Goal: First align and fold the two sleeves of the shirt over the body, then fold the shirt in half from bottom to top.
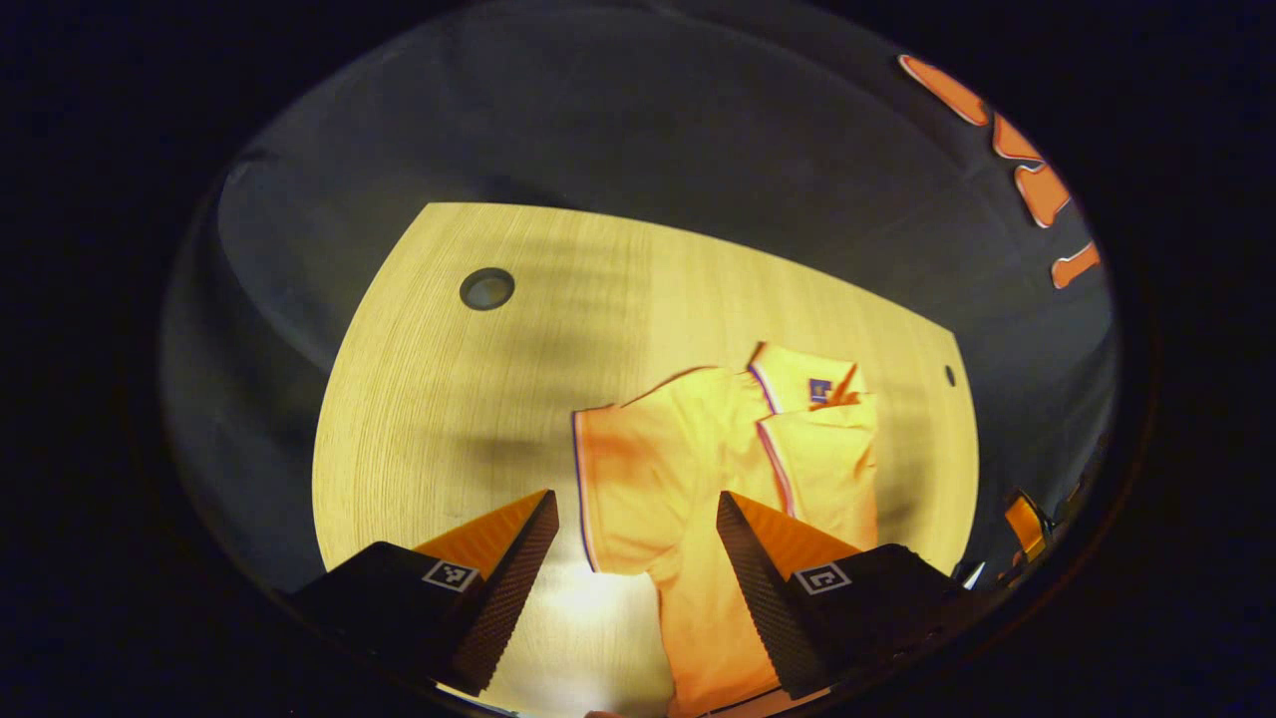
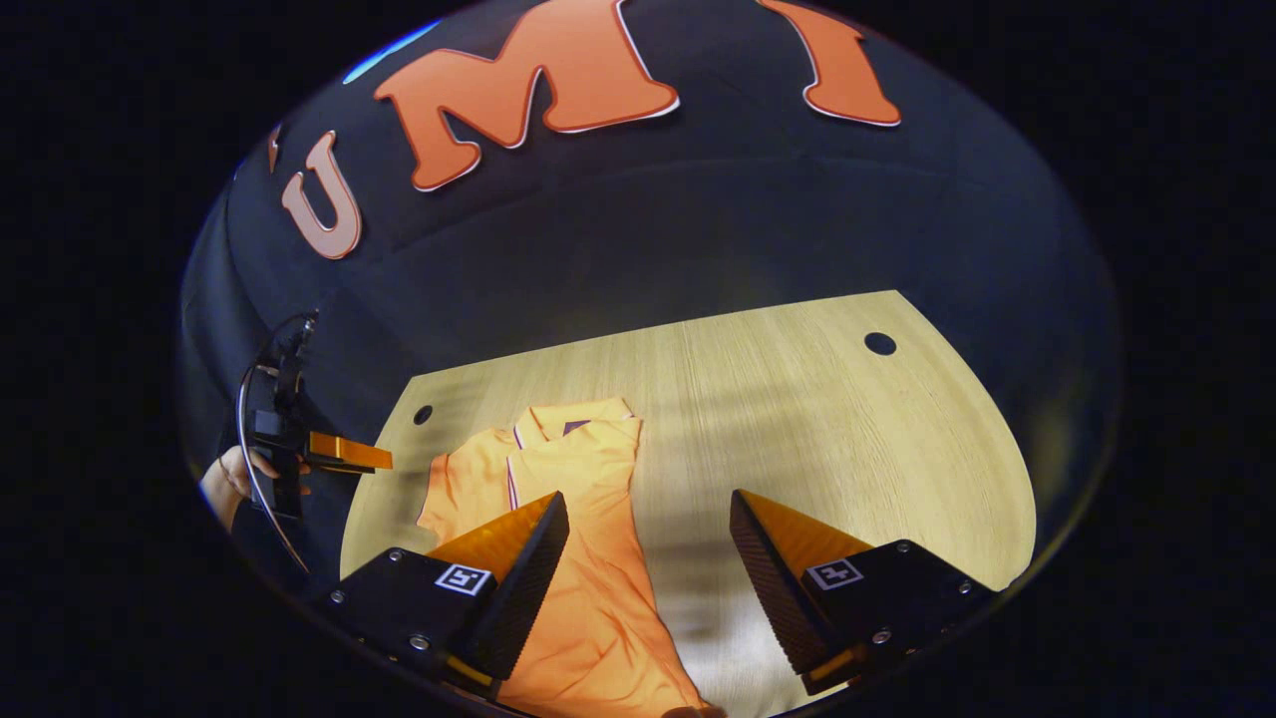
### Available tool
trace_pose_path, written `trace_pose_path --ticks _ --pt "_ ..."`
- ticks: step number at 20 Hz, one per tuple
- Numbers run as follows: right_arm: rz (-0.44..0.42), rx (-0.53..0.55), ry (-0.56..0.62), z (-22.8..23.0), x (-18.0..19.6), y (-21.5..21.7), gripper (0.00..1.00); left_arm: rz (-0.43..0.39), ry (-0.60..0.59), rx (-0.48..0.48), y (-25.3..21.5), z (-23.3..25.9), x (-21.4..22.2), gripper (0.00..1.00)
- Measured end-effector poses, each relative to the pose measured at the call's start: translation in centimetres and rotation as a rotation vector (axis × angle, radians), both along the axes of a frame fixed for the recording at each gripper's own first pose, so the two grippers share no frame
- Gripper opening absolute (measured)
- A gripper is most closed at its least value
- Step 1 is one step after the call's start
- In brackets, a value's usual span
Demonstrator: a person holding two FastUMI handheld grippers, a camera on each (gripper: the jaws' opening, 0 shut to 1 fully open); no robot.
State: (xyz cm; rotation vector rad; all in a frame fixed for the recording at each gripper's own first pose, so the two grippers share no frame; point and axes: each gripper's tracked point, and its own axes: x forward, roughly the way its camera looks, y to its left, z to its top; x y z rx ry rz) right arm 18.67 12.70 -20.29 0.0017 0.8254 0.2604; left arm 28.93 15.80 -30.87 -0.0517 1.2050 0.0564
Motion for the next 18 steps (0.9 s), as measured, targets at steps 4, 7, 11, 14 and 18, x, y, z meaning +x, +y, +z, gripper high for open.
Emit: trace_pose_path --ticks 4,7,11,14,18 --pt "-0.022 0.009 0.036 -1.0 -0.3 -2.4 0.99 0.033 0.076 0.07 1.6 -4.8 -0.1 0.99" --pt "-0.039 -0.006 0.056 -1.9 0.0 -4.0 0.99 0.029 0.114 0.122 2.5 -6.9 -0.5 0.99" --pt "-0.045 0.006 0.07 -2.2 0.5 -4.5 0.99 0.031 0.141 0.145 2.5 -8.9 -0.7 0.99" --pt "-0.044 0.014 0.083 -2.5 0.6 -4.3 0.99 0.013 0.172 0.18 2.7 -9.4 -1.3 0.99" --pt "-0.028 0.012 0.088 -2.4 0.8 -4.0 0.99 0.0 0.187 0.177 2.1 -9.7 -1.2 0.84"
